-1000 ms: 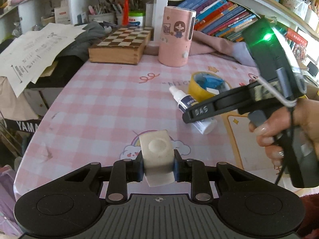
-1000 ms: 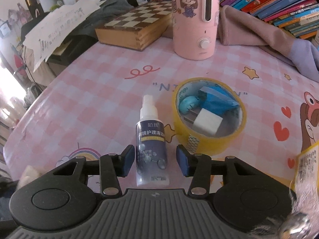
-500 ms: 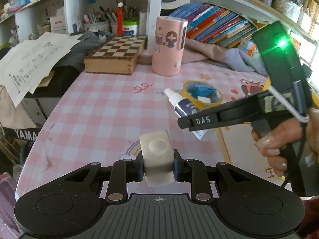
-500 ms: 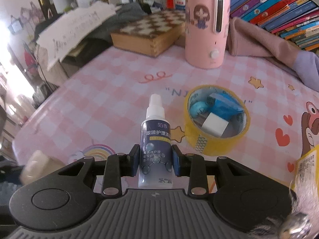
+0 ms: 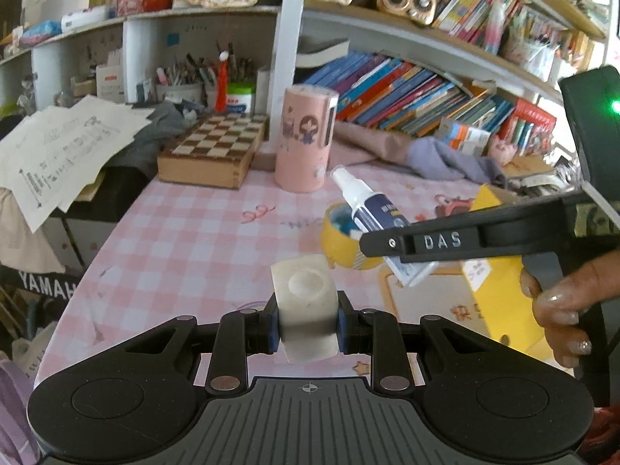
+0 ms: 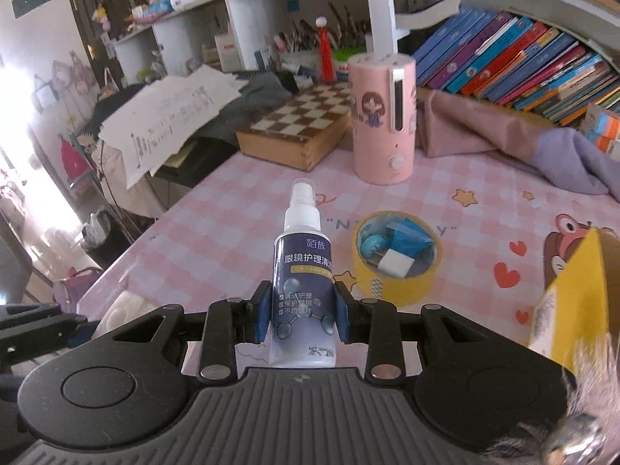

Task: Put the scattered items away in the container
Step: 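Grasp the white spray bottle with the right tool while the left tool holds the cube, then lift the cube and spray bottle and carry both toward the yellow box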

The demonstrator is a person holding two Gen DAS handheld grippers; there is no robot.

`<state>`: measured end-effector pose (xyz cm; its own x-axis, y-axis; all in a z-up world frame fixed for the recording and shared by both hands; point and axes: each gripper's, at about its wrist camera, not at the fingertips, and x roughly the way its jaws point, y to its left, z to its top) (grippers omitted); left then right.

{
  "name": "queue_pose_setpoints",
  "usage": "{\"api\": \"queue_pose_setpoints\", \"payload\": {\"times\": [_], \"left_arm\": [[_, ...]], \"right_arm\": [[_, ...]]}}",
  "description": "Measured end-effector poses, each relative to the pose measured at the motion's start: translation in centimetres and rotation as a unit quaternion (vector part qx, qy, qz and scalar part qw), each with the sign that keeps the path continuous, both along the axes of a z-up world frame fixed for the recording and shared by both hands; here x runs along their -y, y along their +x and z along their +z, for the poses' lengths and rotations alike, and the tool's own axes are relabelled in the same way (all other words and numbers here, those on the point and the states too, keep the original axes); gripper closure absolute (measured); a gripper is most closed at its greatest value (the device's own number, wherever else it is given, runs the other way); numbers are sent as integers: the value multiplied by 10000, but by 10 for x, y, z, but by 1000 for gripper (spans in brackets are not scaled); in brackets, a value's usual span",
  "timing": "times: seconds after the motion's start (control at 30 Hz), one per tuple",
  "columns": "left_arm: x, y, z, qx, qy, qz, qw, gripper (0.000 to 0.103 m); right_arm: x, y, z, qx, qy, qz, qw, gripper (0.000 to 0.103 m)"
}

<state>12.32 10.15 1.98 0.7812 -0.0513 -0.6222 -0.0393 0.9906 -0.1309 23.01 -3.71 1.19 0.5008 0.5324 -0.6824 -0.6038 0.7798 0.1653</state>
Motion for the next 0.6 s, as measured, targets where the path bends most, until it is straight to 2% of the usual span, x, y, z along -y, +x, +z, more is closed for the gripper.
{"api": "queue_pose_setpoints", "payload": {"times": [0.1, 0.27, 0.6], "left_arm": [[4, -8, 6, 103, 7, -88, 9999, 78], [11, -22, 14, 188, -9, -225, 9996, 78], [23, -50, 19, 260, -87, -421, 9987, 78]], "right_arm": [[9, -14, 7, 189, -51, -44, 9998, 73], [26, -37, 16, 254, 11, -152, 9996, 73], [52, -87, 19, 100, 180, -414, 9989, 73]]}}
